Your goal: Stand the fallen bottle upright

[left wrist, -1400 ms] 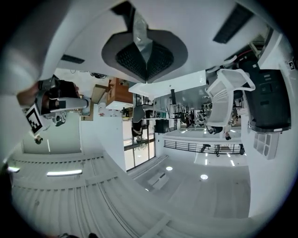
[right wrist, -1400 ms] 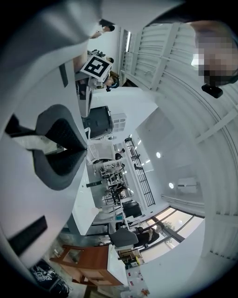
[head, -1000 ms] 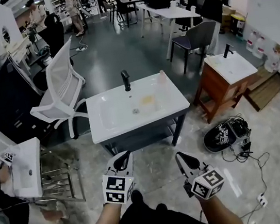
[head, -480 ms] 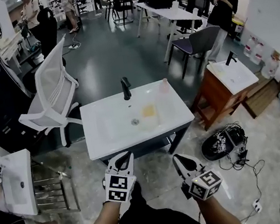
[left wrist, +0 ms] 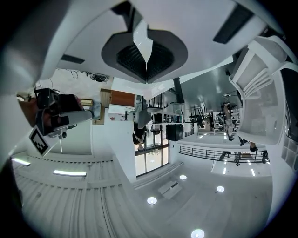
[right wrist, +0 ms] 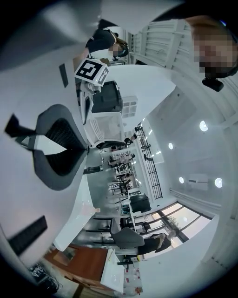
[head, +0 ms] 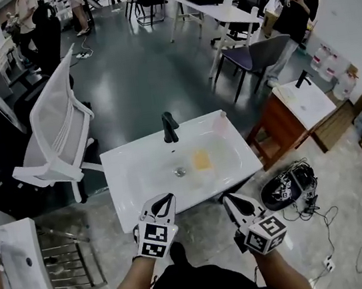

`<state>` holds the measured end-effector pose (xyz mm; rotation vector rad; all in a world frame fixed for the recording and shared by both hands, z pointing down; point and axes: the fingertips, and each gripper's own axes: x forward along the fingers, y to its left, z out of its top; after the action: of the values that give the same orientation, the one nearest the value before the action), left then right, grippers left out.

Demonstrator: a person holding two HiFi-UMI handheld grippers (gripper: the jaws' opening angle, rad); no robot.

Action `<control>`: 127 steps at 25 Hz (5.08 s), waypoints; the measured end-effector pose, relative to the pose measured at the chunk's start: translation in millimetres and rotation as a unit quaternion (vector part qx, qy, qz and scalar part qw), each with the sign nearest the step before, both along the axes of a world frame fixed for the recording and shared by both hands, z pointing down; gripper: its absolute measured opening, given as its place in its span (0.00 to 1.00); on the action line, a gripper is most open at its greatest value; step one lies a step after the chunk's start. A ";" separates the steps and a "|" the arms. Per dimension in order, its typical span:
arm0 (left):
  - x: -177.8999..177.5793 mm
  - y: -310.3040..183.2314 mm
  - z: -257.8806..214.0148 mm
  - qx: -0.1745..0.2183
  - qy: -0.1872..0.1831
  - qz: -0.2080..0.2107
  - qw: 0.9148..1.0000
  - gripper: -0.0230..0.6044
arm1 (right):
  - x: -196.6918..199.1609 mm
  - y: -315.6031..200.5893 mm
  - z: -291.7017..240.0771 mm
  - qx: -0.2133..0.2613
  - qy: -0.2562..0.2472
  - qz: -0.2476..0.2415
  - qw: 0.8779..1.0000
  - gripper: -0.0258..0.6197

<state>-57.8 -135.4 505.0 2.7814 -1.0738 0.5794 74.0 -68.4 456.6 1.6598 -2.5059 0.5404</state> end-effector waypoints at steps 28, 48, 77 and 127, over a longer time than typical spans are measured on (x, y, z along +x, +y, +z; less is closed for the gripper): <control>121.4 -18.6 88.6 -0.068 -0.095 0.112 0.987 0.26 | 96.1 -53.7 50.9 -0.035 -0.059 0.018 0.997 0.06; 176.0 -34.3 174.1 -0.069 -0.136 0.091 0.984 0.36 | 118.6 -55.9 108.7 -0.097 -0.047 0.027 0.994 0.06; 188.6 -55.8 113.9 -0.044 -0.056 0.111 0.991 0.27 | 124.2 -70.3 85.0 -0.096 -0.050 0.046 0.993 0.06; 77.8 -191.9 30.8 -0.022 0.002 -0.014 1.000 0.20 | 82.9 -161.4 74.5 -0.108 -0.082 0.020 0.991 0.06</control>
<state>20.0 -327.3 535.8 2.7237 -1.0831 0.5856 156.9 -229.8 531.1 1.6486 -2.4204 0.9502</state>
